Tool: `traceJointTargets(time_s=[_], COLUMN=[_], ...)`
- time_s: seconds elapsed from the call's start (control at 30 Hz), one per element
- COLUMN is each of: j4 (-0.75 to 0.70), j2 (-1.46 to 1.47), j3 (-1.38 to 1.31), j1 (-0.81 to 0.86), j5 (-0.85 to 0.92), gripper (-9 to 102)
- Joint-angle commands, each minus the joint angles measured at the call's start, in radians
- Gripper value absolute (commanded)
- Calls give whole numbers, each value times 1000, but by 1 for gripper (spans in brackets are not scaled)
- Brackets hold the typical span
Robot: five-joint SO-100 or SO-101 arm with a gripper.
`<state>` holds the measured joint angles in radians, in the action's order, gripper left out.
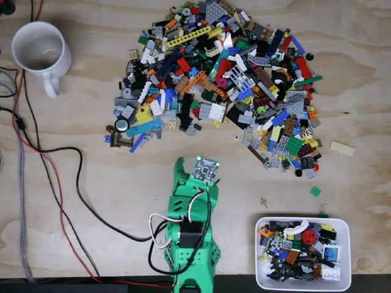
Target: Find the closest Lego and put it in the bin.
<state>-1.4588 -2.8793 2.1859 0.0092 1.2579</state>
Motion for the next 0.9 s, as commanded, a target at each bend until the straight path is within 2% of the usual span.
traceJointTargets(time_s=[0.0,0.6,0.7,0.87], j4=[-8,-6,-31,63], j2=[26,54,230,600], j3=[-44,-26,-74,-170], j1=[28,37,43,-35], j5=[18,17,9,-117], gripper=[21,21,21,22])
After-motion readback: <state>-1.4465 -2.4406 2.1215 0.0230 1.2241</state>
